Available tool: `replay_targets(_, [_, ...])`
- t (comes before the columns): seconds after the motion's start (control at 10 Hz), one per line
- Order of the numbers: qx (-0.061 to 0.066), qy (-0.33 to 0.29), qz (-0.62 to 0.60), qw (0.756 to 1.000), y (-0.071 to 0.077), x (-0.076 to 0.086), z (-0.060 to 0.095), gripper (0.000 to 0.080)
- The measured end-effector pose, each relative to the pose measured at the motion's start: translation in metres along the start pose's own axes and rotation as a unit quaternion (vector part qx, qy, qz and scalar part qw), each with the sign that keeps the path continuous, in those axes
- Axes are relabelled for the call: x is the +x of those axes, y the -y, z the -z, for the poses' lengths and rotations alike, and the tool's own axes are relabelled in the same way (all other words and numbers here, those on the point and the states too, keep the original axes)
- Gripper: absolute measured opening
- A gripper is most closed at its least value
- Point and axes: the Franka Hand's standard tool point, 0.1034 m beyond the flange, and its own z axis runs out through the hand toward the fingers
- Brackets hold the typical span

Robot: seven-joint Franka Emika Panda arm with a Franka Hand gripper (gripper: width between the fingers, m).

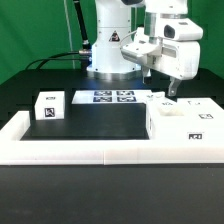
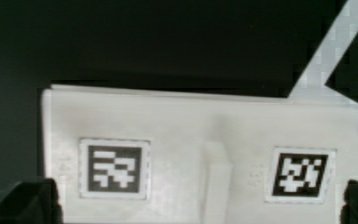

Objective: Assemble cabinet

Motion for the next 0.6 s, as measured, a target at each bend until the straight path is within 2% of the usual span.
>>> replay_targets(0.4, [0.011,-0.011,-0.004,1.000,0.007,0.002,-0.014,0.0797])
replay_targets(0.5, [0.014,-0.012,-0.004,1.000,0.008,0.003,-0.016,0.0655])
replay_targets(0.6, [0.015,-0.013,-0.005,1.000,0.008,0.004,-0.017,0.0655])
